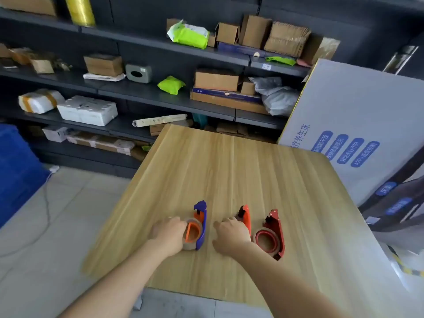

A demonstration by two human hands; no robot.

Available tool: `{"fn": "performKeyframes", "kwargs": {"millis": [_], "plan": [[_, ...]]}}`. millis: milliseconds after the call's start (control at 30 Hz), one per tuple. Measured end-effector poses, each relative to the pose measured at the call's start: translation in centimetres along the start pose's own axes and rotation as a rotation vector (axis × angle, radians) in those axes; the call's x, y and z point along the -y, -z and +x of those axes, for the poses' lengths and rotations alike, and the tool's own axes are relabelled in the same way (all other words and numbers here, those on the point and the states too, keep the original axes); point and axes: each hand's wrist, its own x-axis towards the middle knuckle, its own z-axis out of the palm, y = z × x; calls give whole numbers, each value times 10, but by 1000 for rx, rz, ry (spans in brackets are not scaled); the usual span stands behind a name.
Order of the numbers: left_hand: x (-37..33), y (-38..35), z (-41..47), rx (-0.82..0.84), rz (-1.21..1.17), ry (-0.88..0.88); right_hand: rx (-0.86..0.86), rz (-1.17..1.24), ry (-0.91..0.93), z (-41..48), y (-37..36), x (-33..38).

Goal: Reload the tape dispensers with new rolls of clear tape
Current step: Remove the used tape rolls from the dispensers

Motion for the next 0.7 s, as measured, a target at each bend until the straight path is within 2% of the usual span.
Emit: {"fn": "performKeyframes", "kwargs": {"millis": [333, 467, 600, 633, 700], "plan": [[-2, -56, 40, 138, 23, -3, 151, 142, 183, 62, -38, -13], [0, -70, 50, 153, 55, 8, 141, 245, 198, 82, -47, -19], [3, -62, 55, 95, -29, 3, 108, 307, 217, 95, -47, -21], [3, -62, 57, 5, -28, 2, 91, 334, 208, 98, -46, -21], [6, -62, 61, -73, -161, 41, 42, 408, 175, 105, -44, -22]]}}
